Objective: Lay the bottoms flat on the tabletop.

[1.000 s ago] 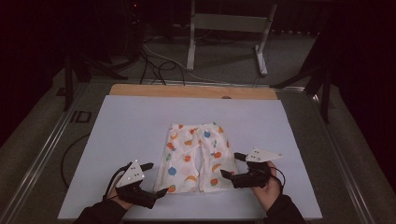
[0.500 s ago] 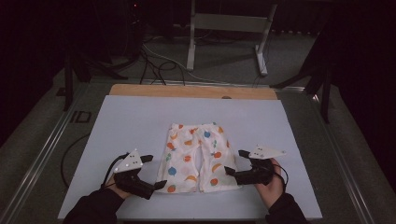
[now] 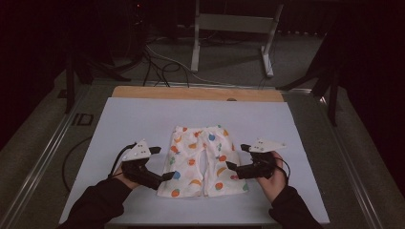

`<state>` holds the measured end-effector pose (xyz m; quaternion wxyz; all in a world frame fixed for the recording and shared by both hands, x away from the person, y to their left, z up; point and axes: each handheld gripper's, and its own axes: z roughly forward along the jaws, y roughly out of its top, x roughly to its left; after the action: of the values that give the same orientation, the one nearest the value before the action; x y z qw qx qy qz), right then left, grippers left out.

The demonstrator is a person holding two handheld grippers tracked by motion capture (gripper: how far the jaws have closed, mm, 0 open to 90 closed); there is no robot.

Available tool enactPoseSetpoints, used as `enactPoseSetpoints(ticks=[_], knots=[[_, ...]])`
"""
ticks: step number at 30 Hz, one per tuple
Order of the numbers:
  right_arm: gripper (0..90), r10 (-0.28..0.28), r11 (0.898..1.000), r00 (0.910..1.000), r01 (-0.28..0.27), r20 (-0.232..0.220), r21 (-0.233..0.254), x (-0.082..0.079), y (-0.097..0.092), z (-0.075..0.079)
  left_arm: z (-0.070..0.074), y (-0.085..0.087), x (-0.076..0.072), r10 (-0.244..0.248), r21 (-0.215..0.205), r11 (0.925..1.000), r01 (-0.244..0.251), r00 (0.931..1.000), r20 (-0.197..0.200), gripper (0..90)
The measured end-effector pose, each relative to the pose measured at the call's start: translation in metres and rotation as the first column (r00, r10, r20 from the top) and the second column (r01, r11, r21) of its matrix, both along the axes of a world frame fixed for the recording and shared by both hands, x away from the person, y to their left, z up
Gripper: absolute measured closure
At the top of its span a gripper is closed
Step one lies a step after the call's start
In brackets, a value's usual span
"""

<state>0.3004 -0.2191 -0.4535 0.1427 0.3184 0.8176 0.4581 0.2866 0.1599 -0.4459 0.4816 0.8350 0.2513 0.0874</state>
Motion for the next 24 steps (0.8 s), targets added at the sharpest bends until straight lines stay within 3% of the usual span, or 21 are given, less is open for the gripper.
enactPoseSetpoints(ticks=[2, 4, 7, 9, 11, 13, 16, 17, 18, 19, 21, 22, 23, 24], knots=[[13.1, 0.01, 1.0, 0.9999, -0.01, 0.007, -0.004, 0.012, 0.004, 0.006, 0.001, -0.005, 0.012, 0.015, 0.029, 0.9995, -0.015, 0.9999, 0.008, 0.3], [13.0, -0.01, 0.999, 0.9998, 0.011, -0.017, 0.039, 0.028, 0.006, 0.014, 0.0, -0.009, 0.028, 0.028, -0.008, 0.9996, -0.028, 0.9993, -0.027, 0.3], [13.1, -0.056, 0.996, 0.9984, 0.057, -0.007, 0.071, 0.049, 0.008, 0.022, -0.002, -0.018, 0.05, 0.062, 0.063, 0.9963, -0.06, 0.9976, -0.031, 0.3], [13.0, -0.077, 0.994, 0.997, 0.078, -0.009, 0.073, 0.061, 0.01, 0.021, -0.002, -0.022, 0.061, 0.09, 0.122, 0.9885, -0.089, 0.9959, -0.003, 0.2], [13.0, -0.097, 0.993, 0.9953, 0.097, -0.002, 0.06, 0.066, 0.011, 0.02, 0.001, -0.024, 0.069, 0.102, 0.103, 0.9894, -0.102, 0.9947, 0.004, 0.3], [13.3, -0.106, 0.994, 0.9943, 0.106, -0.012, 0.027, 0.081, 0.014, 0.013, 0.001, -0.025, 0.075, 0.116, 0.131, 0.9845, -0.117, 0.9931, 0.019, 0.3], [13.4, -0.106, 0.992, 0.9931, 0.109, -0.051, 0.059, 0.088, 0.014, 0.007, -0.003, -0.024, 0.081, 0.141, 0.109, 0.9843, -0.138, 0.99, -0.014, 0.3], [13.4, -0.122, 0.99, 0.9899, 0.127, -0.071, 0.059, 0.091, 0.014, 0.004, -0.014, -0.022, 0.089, 0.159, 0.123, 0.981, -0.15, 0.9847, -0.071, 0.3], [12.8, -0.139, 0.989, 0.9831, 0.145, -0.119, 0.038, 0.099, 0.013, -0.004, -0.018, -0.021, 0.092, 0.168, 0.134, 0.9785, -0.157, 0.983, -0.074, 0.3], [13.7, -0.16, 0.986, 0.9799, 0.164, -0.119, 0.026, 0.102, 0.012, -0.007, -0.022, -0.02, 0.097, 0.169, 0.146, 0.9769, -0.156, 0.9827, -0.076, 0.3], [11.4, -0.169, 0.984, 0.9746, 0.175, -0.147, 0.03, 0.111, 0.011, -0.013, -0.028, -0.017, 0.107, 0.221, 0.158, 0.9661, -0.205, 0.9707, -0.095, 0.8], [9.4, -0.174, 0.983, 0.9739, 0.18, -0.147, 0.03, 0.116, 0.01, -0.016, -0.03, -0.016, 0.111, 0.224, 0.141, 0.968, -0.208, 0.9686, -0.108, 2.0], [9.4, -0.182, 0.982, 0.9698, 0.189, -0.162, 0.028, 0.119, 0.011, -0.018, -0.032, -0.016, 0.115, 0.235, 0.146, 0.9647, -0.219, 0.9665, -0.103, 2.5], [9.5, -0.168, 0.984, 0.9697, 0.177, -0.177, 0.035, 0.122, 0.012, -0.02, -0.035, -0.017, 0.119, 0.261, 0.165, 0.9563, -0.242, 0.9597, -0.105, 3.7]])
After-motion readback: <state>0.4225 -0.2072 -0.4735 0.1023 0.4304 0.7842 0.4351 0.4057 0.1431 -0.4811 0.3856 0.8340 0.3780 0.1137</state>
